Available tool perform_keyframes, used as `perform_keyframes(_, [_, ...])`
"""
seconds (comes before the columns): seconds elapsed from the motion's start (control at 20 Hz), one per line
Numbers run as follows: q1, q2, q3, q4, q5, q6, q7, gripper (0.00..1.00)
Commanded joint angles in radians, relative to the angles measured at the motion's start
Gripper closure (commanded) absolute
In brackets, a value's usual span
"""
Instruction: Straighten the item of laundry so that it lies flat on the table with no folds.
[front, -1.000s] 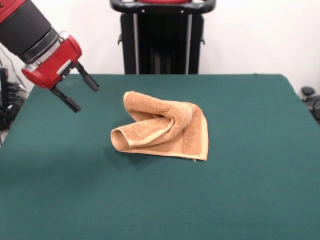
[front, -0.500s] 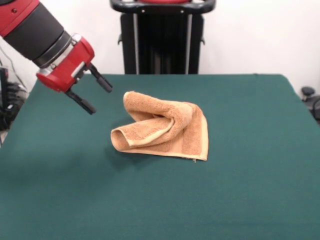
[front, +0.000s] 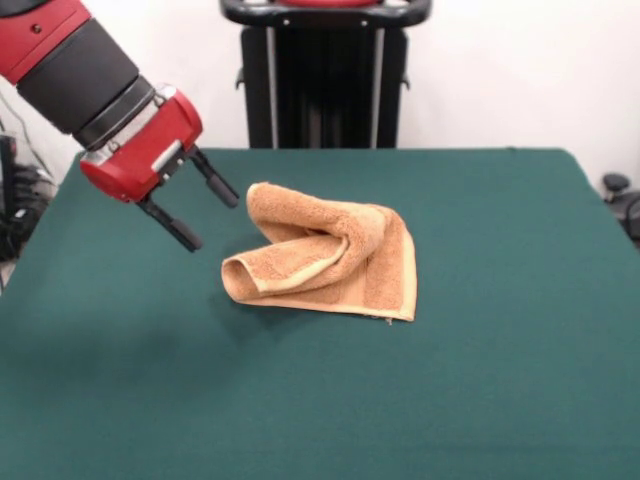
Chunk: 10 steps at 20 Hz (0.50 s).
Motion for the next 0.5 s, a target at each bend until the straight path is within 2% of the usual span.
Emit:
perform_keyframes(0.05, [0.044, 0.045, 0.012, 0.053, -0.039, -0.111, -0.131, 0.0])
perform_keyframes(0.5, [0.045, 0.075, 0.0, 0.033, -0.054, -0.15, -0.16, 0.0])
